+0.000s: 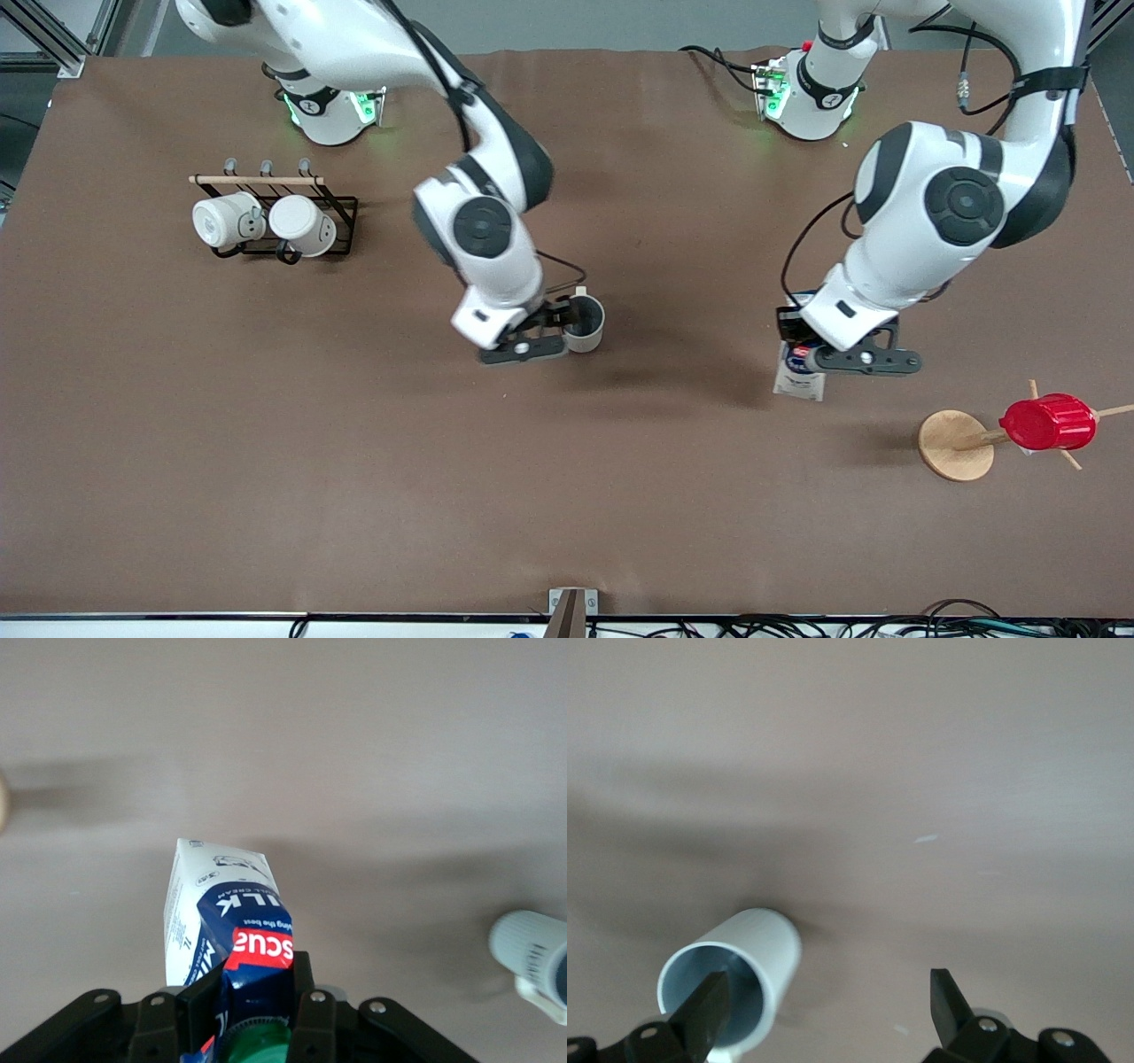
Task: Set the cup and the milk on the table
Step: 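Set the mug down, open the right gripper and withdraw it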
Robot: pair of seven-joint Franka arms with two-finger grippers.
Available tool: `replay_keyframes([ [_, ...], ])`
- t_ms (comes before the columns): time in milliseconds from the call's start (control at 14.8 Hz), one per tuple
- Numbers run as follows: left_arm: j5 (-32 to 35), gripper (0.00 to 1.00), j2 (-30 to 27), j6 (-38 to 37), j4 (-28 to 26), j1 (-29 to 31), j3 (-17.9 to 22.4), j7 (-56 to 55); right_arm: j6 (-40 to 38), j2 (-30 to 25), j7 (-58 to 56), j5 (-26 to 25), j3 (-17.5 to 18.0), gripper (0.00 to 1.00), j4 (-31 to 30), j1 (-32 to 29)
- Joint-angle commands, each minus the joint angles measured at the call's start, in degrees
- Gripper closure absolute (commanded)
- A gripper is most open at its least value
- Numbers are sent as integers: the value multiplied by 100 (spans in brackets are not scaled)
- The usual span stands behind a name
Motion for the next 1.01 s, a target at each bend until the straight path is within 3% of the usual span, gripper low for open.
replay_keyframes([
  [0, -270, 88, 440, -129, 531, -292, -47, -82, -899, -1128, 7, -85, 153, 0, -320, -1104],
  [202, -656, 89, 660, -182, 725, -539, -47, -502, -1428, -1779, -315, -225, 197, 0, -312, -2256],
  [539, -1227, 92, 977, -243, 822, -882, -65, -935, -1866, -2457, -1503, -261, 206, 0, -303, -3681],
  [808, -1571, 92, 1434, -243, 1164, -1128, -91, -1101, -2631, -2914, -2346, -410, 162, 0, -277, -4113],
  [943, -1589, 91, 1505, -243, 1165, -1172, -100, -1102, -2991, -2924, -2454, -410, 223, 0, 20, -4307],
])
